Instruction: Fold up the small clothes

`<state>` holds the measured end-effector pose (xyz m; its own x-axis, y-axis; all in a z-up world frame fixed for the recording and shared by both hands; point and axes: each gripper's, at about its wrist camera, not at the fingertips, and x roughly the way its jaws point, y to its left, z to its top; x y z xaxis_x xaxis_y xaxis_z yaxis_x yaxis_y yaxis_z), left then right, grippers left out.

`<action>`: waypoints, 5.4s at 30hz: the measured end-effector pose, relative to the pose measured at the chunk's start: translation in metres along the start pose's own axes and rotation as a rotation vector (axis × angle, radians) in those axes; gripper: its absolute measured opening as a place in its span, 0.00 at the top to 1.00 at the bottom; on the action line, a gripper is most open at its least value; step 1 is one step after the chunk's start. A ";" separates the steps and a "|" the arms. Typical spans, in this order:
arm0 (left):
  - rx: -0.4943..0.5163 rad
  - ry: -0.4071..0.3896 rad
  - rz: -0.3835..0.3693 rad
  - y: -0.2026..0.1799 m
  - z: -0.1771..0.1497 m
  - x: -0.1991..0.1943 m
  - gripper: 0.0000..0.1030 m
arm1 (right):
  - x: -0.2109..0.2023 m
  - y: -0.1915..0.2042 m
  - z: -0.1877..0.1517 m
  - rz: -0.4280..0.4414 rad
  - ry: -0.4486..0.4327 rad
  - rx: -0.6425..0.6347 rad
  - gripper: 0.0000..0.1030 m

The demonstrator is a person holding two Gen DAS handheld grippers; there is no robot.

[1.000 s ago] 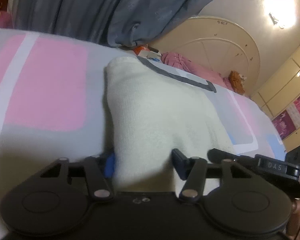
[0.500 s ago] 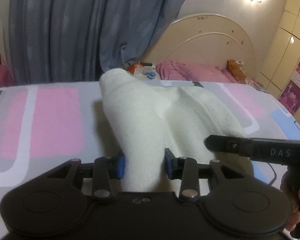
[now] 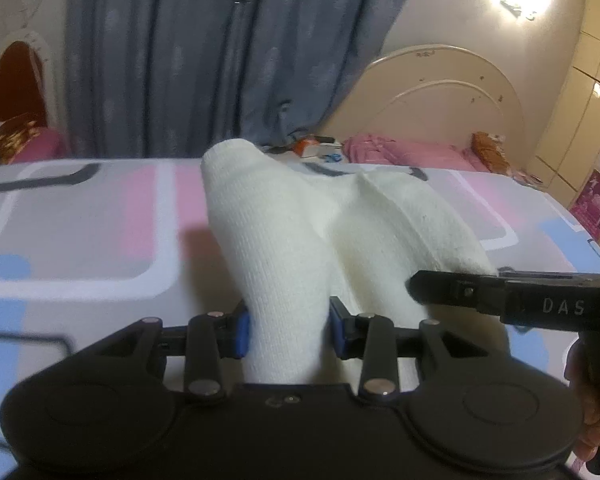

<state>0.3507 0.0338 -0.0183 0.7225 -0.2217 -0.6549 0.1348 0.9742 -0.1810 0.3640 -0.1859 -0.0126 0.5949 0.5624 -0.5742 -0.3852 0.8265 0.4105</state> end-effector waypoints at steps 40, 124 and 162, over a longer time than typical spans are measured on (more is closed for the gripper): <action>0.069 -0.060 0.065 0.048 -0.076 -0.083 0.36 | -0.011 0.095 -0.079 -0.024 0.042 -0.139 0.87; 0.032 -0.194 0.275 -0.097 -0.168 -0.302 0.00 | -0.258 0.166 -0.171 -0.251 -0.131 -0.176 0.00; 0.019 -0.246 0.297 -0.102 -0.185 -0.338 0.00 | -0.286 0.186 -0.180 -0.208 -0.168 -0.208 0.00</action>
<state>-0.0325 0.0011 0.0853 0.8727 0.0845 -0.4809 -0.0935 0.9956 0.0053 -0.0045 -0.1893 0.1004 0.7770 0.3839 -0.4989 -0.3689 0.9199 0.1333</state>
